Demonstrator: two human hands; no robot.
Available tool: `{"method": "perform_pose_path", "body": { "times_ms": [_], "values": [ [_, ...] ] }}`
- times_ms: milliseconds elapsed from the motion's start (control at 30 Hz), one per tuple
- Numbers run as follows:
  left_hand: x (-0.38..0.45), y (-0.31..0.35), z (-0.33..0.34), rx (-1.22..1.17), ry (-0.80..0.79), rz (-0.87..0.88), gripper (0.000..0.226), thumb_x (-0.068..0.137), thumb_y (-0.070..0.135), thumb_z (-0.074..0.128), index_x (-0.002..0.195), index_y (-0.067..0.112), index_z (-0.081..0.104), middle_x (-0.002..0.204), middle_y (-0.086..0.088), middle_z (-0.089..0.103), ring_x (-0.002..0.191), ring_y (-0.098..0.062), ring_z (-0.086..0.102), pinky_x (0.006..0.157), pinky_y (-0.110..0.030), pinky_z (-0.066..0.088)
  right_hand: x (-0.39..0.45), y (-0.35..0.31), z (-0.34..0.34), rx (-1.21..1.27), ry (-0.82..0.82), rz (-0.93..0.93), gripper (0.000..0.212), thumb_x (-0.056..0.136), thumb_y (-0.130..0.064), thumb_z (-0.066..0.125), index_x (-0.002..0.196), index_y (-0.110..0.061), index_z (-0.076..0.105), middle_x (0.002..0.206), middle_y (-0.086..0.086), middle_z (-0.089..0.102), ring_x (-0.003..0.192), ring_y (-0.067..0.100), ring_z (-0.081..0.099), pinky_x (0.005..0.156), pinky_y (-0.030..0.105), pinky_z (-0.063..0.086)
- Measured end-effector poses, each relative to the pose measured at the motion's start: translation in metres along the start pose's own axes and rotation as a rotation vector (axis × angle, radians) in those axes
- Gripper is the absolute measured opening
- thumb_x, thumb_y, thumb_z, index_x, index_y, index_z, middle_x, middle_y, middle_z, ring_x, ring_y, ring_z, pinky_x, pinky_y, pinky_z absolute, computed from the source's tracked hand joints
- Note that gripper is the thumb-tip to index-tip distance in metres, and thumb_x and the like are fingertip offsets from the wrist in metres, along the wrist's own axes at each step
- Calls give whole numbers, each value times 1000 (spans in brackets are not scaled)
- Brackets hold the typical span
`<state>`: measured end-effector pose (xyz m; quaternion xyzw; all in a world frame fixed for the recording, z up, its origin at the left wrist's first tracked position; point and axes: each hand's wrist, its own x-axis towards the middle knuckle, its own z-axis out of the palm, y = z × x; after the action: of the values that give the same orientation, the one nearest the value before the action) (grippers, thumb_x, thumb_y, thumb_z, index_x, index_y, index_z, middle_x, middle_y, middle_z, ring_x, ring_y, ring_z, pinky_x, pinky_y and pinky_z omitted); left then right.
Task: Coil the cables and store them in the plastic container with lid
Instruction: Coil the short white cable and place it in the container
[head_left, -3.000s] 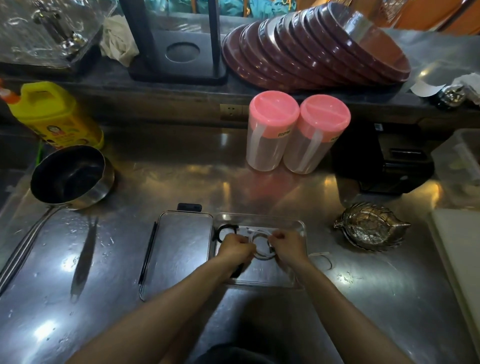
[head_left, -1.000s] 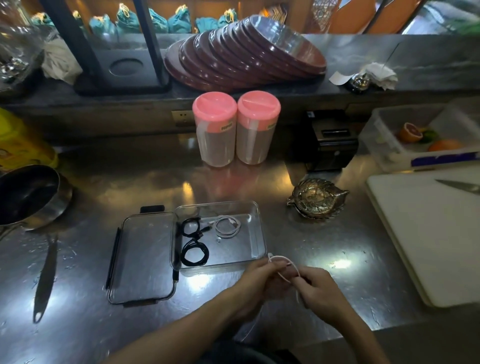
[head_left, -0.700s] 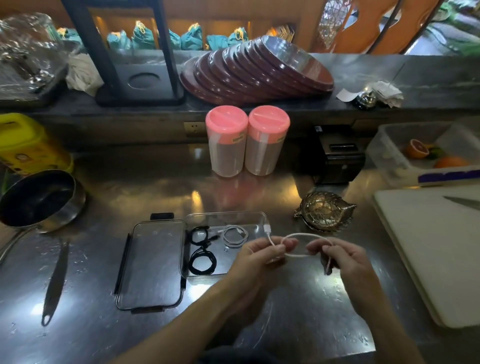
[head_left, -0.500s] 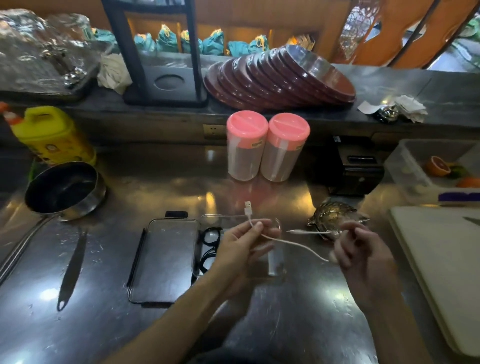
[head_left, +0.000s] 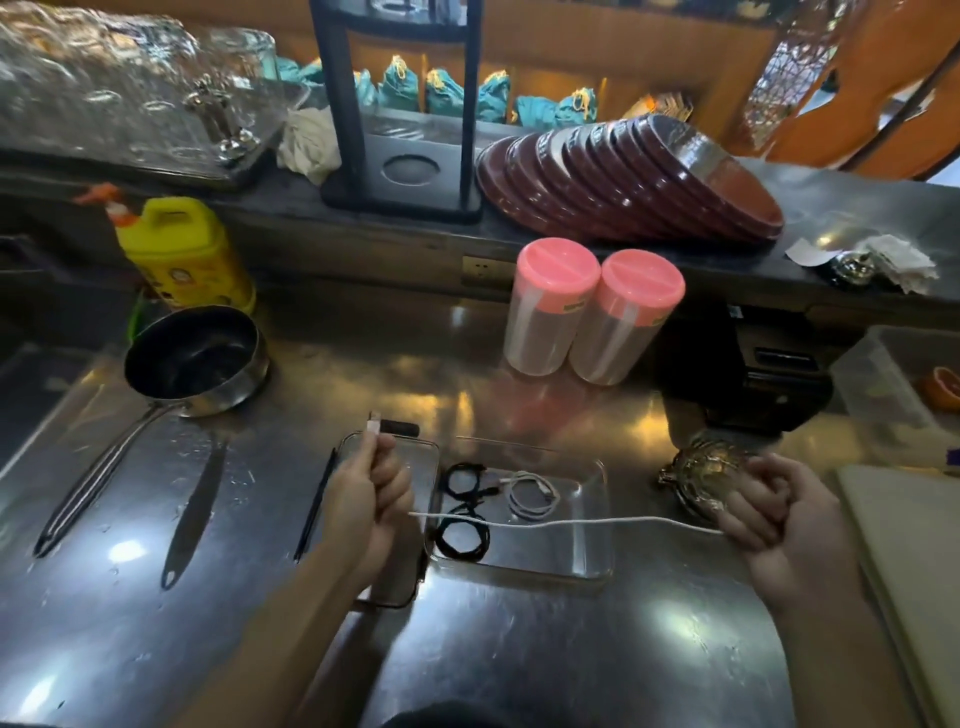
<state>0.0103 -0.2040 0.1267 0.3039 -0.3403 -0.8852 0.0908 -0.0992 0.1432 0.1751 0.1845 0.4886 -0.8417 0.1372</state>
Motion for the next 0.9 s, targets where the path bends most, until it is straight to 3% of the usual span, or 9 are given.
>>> {"method": "perform_pose_path", "body": {
  "times_ms": [167, 267, 367, 433, 533, 600, 700, 800, 900],
  "values": [
    [-2, 19, 5, 103, -51, 25, 39, 97, 45, 49, 100, 9, 64, 52, 7, 21, 40, -6, 19, 42, -26, 10, -8, 12, 14, -433, 26, -11, 48, 105, -39, 47, 69, -9, 59, 47, -5, 31, 32, 5, 22, 36, 13, 14],
    [-6, 18, 31, 166, -132, 24, 37, 106, 33, 43, 113, 4, 64, 56, 4, 18, 42, -7, 15, 41, -24, 11, -22, 35, 45, -866, -185, -27, 42, 105, -30, 51, 87, -3, 78, 50, -6, 50, 39, 7, 37, 38, 18, 25],
    [-12, 5, 60, 116, -270, -70, 30, 106, 18, 43, 119, -2, 61, 60, 0, 31, 49, -9, 31, 44, -19, 30, -40, 65, 87, -1091, -504, 15, 19, 102, -18, 59, 112, -22, 75, 79, -11, 73, 67, 6, 64, 52, 22, 49],
    [-18, -2, 78, 95, -384, -124, 26, 101, 10, 48, 116, -5, 61, 72, -6, 56, 63, -13, 56, 58, -22, 52, -49, 82, 105, -985, -673, 52, 26, 101, -10, 60, 125, -20, 64, 89, -7, 74, 72, 6, 66, 58, 24, 53],
    [-22, -3, 97, 110, -459, -162, 24, 102, 3, 44, 114, -8, 61, 85, -14, 68, 72, -18, 71, 68, -26, 61, -60, 96, 116, -726, -694, 112, 13, 103, -1, 51, 96, -2, 61, 66, -8, 70, 53, -2, 63, 51, 11, 48],
    [-19, 3, 102, 86, -438, -174, 24, 104, 3, 40, 113, -6, 61, 79, -12, 68, 65, -17, 69, 62, -25, 60, -64, 105, 115, -607, -657, 98, 25, 102, -18, 52, 83, -7, 64, 55, -7, 63, 41, 0, 50, 41, 10, 37],
    [-11, 8, 99, 52, -358, -182, 25, 105, 7, 39, 116, -3, 59, 68, -3, 56, 53, -9, 50, 51, -19, 43, -60, 116, 103, -582, -564, 34, 39, 99, -42, 55, 75, -16, 70, 48, -3, 47, 44, 8, 35, 46, 20, 24],
    [-9, 2, 97, 67, -322, -203, 24, 105, 10, 39, 113, -1, 59, 66, -1, 49, 50, -7, 42, 47, -19, 35, -60, 121, 97, -504, -553, 83, 41, 95, -41, 54, 70, -14, 71, 43, -2, 37, 46, 14, 32, 52, 28, 25],
    [-13, -2, 102, 95, -331, -214, 24, 104, 10, 40, 109, -1, 61, 70, -4, 56, 57, -12, 54, 53, -21, 45, -62, 122, 94, -373, -584, 167, 42, 95, -37, 56, 72, -3, 66, 40, -1, 33, 39, 12, 30, 46, 21, 26]
  ]
}}
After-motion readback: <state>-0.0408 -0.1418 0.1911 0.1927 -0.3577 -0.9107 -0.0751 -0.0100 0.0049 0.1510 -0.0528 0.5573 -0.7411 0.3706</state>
